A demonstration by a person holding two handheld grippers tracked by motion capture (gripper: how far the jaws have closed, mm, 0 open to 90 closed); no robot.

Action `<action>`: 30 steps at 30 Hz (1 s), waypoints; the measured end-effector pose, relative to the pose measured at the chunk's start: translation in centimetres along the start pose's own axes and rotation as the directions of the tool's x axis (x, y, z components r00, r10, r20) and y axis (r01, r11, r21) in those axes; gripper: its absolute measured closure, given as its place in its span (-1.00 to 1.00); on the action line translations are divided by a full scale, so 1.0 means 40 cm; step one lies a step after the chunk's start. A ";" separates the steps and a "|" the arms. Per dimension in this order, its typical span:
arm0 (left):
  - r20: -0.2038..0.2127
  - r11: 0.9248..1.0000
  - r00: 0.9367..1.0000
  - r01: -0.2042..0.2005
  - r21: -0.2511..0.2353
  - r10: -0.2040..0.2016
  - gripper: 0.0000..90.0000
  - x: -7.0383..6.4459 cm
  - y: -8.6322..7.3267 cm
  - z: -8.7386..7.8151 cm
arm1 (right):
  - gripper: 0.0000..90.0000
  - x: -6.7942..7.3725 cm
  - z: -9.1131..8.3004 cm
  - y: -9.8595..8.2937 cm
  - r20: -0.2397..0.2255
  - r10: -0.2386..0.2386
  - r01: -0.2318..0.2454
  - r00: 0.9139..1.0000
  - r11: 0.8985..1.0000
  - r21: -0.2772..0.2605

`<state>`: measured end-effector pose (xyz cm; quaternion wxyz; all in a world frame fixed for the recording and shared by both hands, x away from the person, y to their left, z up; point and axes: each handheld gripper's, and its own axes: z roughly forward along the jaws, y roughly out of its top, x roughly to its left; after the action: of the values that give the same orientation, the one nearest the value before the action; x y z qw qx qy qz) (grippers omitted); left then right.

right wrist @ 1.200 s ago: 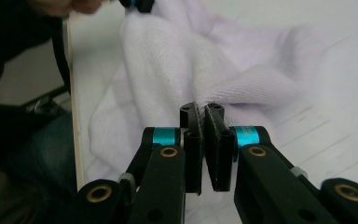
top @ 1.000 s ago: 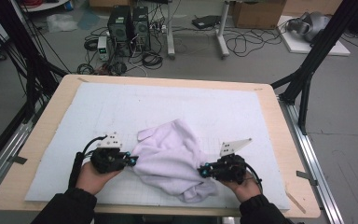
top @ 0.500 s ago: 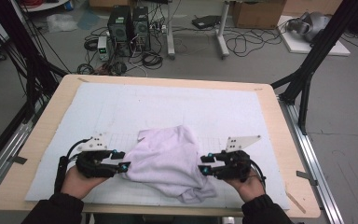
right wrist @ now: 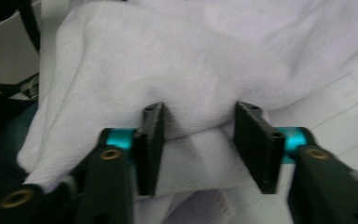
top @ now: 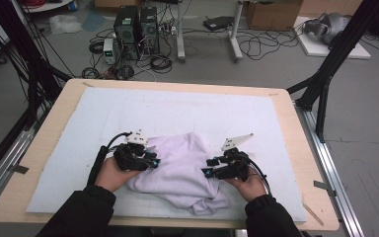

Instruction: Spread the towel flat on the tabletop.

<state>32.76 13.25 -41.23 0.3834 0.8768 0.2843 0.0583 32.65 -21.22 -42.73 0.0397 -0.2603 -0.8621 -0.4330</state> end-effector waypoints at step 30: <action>-0.028 0.988 0.999 0.032 -0.151 -0.036 0.27 -0.012 -0.100 -0.175 | 0.34 0.077 -0.118 -0.012 -0.003 -0.039 0.038 0.999 0.990 -0.134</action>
<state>28.29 19.64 -39.11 0.4451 0.8394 0.2997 0.0863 29.03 -23.81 -39.24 0.0164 -0.2443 -0.8359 -0.4912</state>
